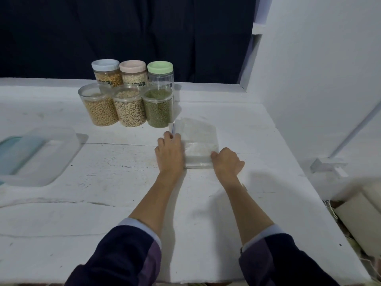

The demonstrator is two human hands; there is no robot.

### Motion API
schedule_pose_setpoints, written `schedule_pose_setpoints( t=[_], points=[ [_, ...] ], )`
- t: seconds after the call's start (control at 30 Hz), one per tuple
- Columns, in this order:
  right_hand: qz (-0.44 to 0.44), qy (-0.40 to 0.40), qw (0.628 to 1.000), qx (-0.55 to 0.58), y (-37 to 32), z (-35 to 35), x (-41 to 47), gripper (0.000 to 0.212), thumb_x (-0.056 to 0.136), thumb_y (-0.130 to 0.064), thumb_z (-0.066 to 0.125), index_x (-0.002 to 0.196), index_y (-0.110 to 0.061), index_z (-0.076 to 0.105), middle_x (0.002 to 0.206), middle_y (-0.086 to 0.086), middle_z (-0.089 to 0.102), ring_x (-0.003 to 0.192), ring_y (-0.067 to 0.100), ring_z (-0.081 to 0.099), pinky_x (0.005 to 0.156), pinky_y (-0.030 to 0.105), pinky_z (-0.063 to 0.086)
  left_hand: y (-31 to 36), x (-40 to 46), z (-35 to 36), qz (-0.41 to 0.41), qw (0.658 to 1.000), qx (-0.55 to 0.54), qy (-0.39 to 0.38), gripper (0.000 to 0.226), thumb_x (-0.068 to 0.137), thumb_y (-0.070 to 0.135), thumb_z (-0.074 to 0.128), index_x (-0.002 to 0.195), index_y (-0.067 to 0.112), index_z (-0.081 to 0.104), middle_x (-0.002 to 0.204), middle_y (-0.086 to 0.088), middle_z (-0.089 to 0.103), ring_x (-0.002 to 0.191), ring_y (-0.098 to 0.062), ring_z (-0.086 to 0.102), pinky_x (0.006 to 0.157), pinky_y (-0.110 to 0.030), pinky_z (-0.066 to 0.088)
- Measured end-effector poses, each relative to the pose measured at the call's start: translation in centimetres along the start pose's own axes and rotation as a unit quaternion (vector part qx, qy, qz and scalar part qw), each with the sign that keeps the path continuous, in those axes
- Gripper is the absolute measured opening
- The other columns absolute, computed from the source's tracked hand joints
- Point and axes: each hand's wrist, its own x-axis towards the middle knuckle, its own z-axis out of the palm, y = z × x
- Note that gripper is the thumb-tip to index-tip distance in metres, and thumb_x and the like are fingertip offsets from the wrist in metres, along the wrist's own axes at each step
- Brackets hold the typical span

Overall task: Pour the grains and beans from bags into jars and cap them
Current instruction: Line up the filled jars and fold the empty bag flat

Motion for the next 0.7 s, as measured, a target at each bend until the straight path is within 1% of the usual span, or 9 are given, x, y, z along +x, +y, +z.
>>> schedule_pose_setpoints(
  t=[0.07, 0.17, 0.23, 0.3, 0.37, 0.47, 0.57, 0.63, 0.7],
  points=[
    [0.006, 0.006, 1.0, 0.013, -0.1, 0.2, -0.1, 0.025, 0.096, -0.026, 0.042, 0.074, -0.014, 0.047, 0.07, -0.001, 0.048, 0.084, 0.025, 0.055, 0.073, 0.033, 0.027, -0.2, 0.2, 0.5, 0.065, 0.996, 0.03, -0.048, 0.03, 0.092, 0.002, 0.042, 0.121, 0.008, 0.049, 0.129, -0.01, 0.045, 0.115, -0.029, 0.042, 0.087, -0.036, 0.038],
    [-0.019, 0.115, 0.993, -0.029, -0.7, 1.3, -1.4, 0.005, 0.085, -0.013, 0.058, 0.087, -0.009, 0.055, 0.082, 0.006, 0.056, 0.084, 0.026, 0.055, 0.064, 0.032, 0.03, -1.1, 0.8, 0.9, 0.075, 0.993, 0.006, -0.096, 0.027, 0.095, 0.003, 0.039, 0.119, 0.005, 0.052, 0.126, -0.009, 0.049, 0.115, -0.026, 0.045, 0.087, -0.035, 0.039],
    [-0.068, 0.156, 0.982, -0.083, -0.8, 1.5, -1.4, 0.024, 0.066, 0.001, 0.071, 0.086, -0.006, 0.059, 0.084, 0.01, 0.056, 0.075, 0.027, 0.054, 0.056, 0.031, 0.034, -1.8, 0.9, 0.8, 0.074, 0.991, -0.044, -0.103, 0.027, 0.099, 0.014, 0.04, 0.118, 0.004, 0.055, 0.124, -0.012, 0.051, 0.115, -0.026, 0.046, 0.09, -0.037, 0.043],
    [-0.189, 0.125, 0.971, -0.08, -0.3, 1.8, -0.4, 0.034, 0.067, 0.01, 0.065, 0.099, -0.003, 0.061, 0.101, 0.015, 0.057, 0.088, 0.032, 0.056, 0.064, 0.037, 0.041, -2.2, 0.7, 0.5, 0.083, 0.986, -0.078, -0.121, 0.039, 0.099, 0.034, 0.045, 0.121, 0.004, 0.056, 0.125, -0.011, 0.052, 0.117, -0.026, 0.045, 0.096, -0.037, 0.041],
    [-0.276, 0.048, 0.959, -0.037, 0.2, 1.7, 0.4, 0.036, 0.077, 0.012, 0.052, 0.109, -0.004, 0.058, 0.116, 0.012, 0.053, 0.105, 0.03, 0.051, 0.08, 0.038, 0.038, -2.6, 0.8, -0.3, 0.096, 0.978, -0.086, -0.164, 0.062, 0.089, 0.054, 0.054, 0.128, 0.006, 0.052, 0.129, -0.007, 0.048, 0.123, -0.023, 0.04, 0.103, -0.033, 0.036],
    [-0.289, -0.003, 0.956, 0.039, 1.3, 1.6, 0.9, 0.018, 0.096, -0.011, 0.046, 0.11, -0.008, 0.056, 0.117, 0.005, 0.052, 0.109, 0.024, 0.049, 0.086, 0.033, 0.033, -3.0, 1.7, -1.7, 0.122, 0.959, -0.06, -0.249, 0.091, 0.066, 0.059, 0.075, 0.135, 0.007, 0.046, 0.133, -0.004, 0.042, 0.127, -0.021, 0.037, 0.107, -0.03, 0.032],
    [-0.283, -0.046, 0.952, 0.109, 1.7, 1.0, 0.5, 0.045, 0.09, -0.048, 0.058, 0.113, -0.009, 0.056, 0.12, 0.002, 0.053, 0.11, 0.021, 0.049, 0.09, 0.031, 0.036, -3.3, 2.7, -2.7, 0.138, 0.945, -0.041, -0.294, 0.091, 0.062, 0.044, 0.084, 0.136, 0.008, 0.045, 0.13, -0.006, 0.043, 0.123, -0.022, 0.041, 0.103, -0.027, 0.034],
    [-0.298, -0.053, 0.949, 0.09, 2.2, 0.5, 0.2, 0.063, 0.078, -0.055, 0.068, 0.12, -0.009, 0.055, 0.129, 0.003, 0.047, 0.115, 0.02, 0.049, 0.096, 0.034, 0.039, -3.6, 3.3, -3.3, 0.144, 0.943, -0.054, -0.294, 0.079, 0.066, 0.036, 0.083, 0.133, 0.009, 0.051, 0.125, -0.008, 0.047, 0.117, -0.023, 0.047, 0.095, -0.023, 0.036],
    [-0.314, -0.032, 0.947, 0.058, 2.6, 0.3, -0.4, 0.07, 0.073, -0.058, 0.072, 0.12, -0.009, 0.056, 0.129, 0.003, 0.043, 0.11, 0.019, 0.054, 0.096, 0.037, 0.043, -3.8, 3.5, -3.9, 0.149, 0.936, -0.057, -0.313, 0.076, 0.07, 0.034, 0.081, 0.135, 0.011, 0.049, 0.127, -0.007, 0.048, 0.116, -0.021, 0.048, 0.094, -0.022, 0.036]
  ],
)
